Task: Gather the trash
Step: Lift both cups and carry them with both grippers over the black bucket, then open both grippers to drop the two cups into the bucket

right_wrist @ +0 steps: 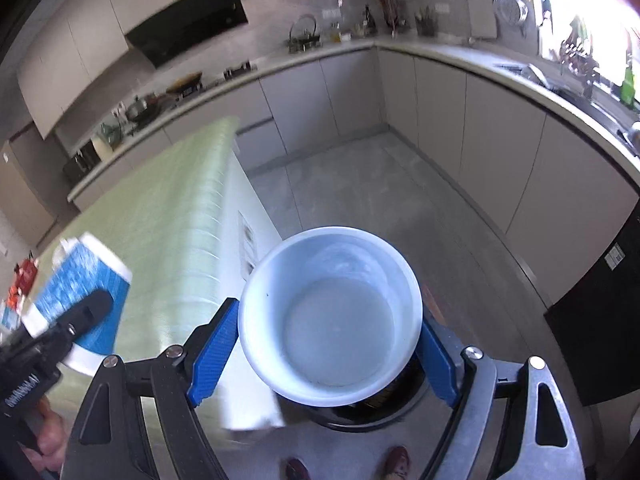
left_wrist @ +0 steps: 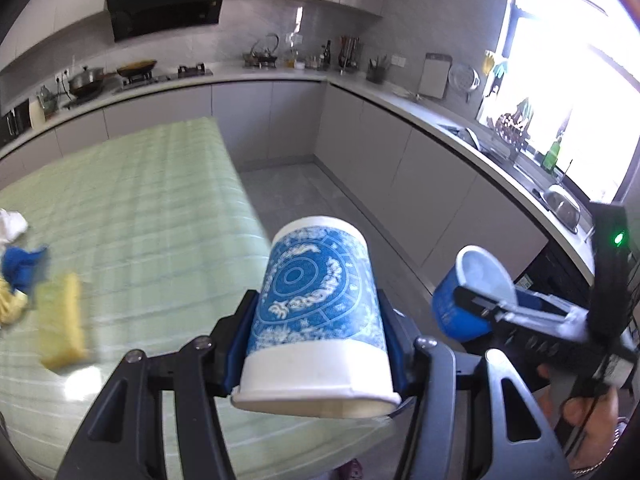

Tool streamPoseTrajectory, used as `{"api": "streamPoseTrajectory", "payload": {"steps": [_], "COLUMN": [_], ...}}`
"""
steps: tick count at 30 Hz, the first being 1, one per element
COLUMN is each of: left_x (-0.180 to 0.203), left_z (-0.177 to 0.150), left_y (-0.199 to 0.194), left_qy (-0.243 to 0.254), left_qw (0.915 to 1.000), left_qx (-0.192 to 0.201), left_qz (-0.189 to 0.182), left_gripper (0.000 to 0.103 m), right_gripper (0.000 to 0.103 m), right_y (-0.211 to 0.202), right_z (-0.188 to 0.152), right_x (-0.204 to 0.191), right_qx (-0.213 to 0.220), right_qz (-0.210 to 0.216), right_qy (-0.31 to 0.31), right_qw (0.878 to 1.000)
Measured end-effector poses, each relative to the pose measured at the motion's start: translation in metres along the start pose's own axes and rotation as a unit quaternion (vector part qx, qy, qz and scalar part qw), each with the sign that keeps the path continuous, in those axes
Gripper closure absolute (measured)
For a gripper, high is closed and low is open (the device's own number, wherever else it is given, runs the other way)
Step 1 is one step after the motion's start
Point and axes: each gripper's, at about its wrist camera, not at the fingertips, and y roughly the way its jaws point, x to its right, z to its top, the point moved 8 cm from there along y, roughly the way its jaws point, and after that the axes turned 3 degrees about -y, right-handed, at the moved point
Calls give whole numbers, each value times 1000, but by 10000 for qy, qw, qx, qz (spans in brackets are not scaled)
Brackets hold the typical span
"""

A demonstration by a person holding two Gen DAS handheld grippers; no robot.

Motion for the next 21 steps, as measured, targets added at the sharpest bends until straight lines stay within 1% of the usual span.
{"api": "streamPoseTrajectory", "payload": {"steps": [1, 4, 7, 11, 12, 13, 14, 16, 17, 18, 20, 21], "left_x": [10, 37, 53, 59, 56, 54, 55, 55, 55, 56, 57, 59], "left_z": [-2, -14, -26, -41, -45, -49, -52, -56, -58, -60, -61, -60], "left_y": [9, 31, 48, 71, 75, 80, 83, 91, 96, 99, 107, 108], "left_qy": [-35, -100, -187, -342, -344, -389, -427, -448, -438, -449, -480, -493], "left_qw": [10000, 9996, 9988, 9960, 9940, 9926, 9923, 9905, 9894, 9890, 9868, 9862], "left_qx": [-73, -274, -399, -641, -731, -789, -827, -911, -946, -978, -1039, -1051], "left_qz": [8, 68, 206, 513, 742, 837, 823, 924, 1008, 1014, 1142, 1178], "left_gripper": [46, 46, 46, 44, 43, 42, 41, 38, 35, 33, 26, 26], "right_gripper": [19, 19, 19, 18, 17, 17, 17, 16, 16, 16, 16, 15], "right_y": [8, 31, 59, 92, 101, 109, 114, 124, 126, 128, 129, 129], "right_z": [-2, -12, -24, -40, -43, -46, -50, -53, -52, -50, -44, -41], "right_x": [12, 28, 43, 47, 48, 49, 49, 55, 58, 62, 64, 66], "right_qx": [-113, -415, -730, -1076, -1180, -1287, -1346, -1412, -1412, -1409, -1348, -1318], "right_qz": [60, 116, 270, 529, 602, 666, 703, 700, 702, 720, 686, 657], "right_qy": [-13, -138, -368, -572, -644, -684, -701, -744, -743, -718, -746, -800], "right_qw": [9999, 9990, 9963, 9911, 9891, 9871, 9859, 9847, 9847, 9848, 9857, 9859]}}
